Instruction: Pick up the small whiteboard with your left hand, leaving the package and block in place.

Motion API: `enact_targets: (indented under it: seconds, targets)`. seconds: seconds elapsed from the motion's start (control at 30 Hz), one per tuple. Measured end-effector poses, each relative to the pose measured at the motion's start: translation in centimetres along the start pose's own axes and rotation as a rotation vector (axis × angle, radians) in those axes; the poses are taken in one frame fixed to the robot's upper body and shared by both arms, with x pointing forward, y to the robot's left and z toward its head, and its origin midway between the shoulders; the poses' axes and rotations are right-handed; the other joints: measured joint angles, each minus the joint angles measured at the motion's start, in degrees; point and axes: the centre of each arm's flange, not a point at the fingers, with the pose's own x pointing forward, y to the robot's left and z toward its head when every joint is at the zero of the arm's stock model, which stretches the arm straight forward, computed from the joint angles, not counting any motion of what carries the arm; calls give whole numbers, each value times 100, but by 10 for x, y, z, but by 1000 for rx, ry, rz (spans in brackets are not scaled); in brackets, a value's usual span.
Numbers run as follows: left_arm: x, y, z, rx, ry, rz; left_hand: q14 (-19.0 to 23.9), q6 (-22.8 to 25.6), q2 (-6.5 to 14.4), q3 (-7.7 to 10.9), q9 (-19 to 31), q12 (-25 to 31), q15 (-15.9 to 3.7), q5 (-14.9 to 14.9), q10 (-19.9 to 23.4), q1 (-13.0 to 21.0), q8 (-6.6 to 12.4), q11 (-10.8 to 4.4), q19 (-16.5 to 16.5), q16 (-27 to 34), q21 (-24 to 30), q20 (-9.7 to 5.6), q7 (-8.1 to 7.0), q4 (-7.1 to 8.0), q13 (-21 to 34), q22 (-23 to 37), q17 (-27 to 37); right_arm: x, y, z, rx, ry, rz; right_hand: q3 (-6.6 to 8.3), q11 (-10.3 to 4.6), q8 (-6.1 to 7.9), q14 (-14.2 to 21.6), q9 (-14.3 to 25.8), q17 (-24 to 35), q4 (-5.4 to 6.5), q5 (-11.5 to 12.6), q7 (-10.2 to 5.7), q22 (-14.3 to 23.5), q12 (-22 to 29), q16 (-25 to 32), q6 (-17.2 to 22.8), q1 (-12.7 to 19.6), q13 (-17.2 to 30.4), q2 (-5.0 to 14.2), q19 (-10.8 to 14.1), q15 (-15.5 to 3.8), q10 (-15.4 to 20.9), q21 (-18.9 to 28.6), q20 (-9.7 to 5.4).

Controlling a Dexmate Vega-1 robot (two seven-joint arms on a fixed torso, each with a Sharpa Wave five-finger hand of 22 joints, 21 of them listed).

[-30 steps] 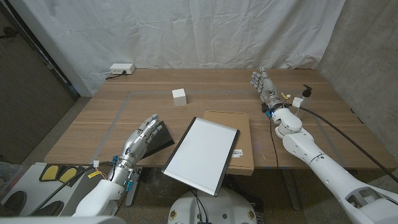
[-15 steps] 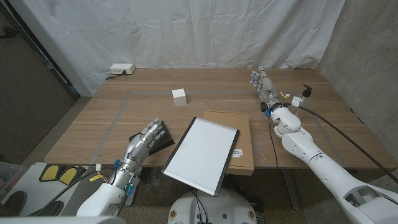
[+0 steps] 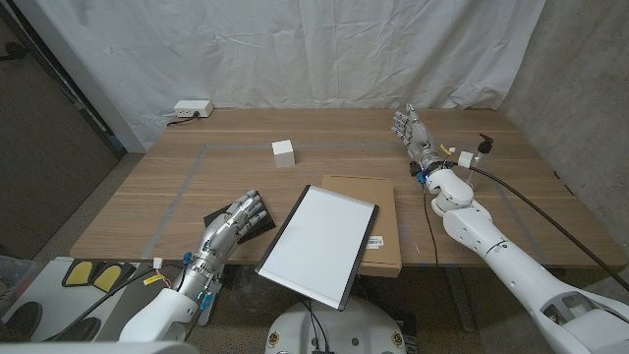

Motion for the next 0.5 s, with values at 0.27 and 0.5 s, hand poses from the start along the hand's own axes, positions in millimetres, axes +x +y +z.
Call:
enact_targets:
  seconds: [0.27, 0.5]
  targets:
    - [-5, -5, 2, -5, 12, -14, 47, -53, -23, -19, -1, 23, 46, -31, 61, 23, 0, 61, 74, 22, 0, 73, 10, -19, 0, 0, 0, 1, 1, 1, 1, -4, 5, 0, 0, 0, 0, 0, 0, 0, 0, 0, 0, 0, 0, 0, 0, 0, 0, 0, 0, 0, 0, 0]
    - [-13, -11, 1, -11, 18, -11, 91, -53, -23, -19, -1, 23, 91, -36, 92, 23, 0, 91, 133, 26, 0, 132, 10, -18, 0, 0, -1, 1, 3, 1, 1, -5, 11, 0, 0, 0, 0, 0, 0, 0, 0, 0, 0, 0, 0, 0, 0, 0, 0, 0, 0, 0, 0, 0]
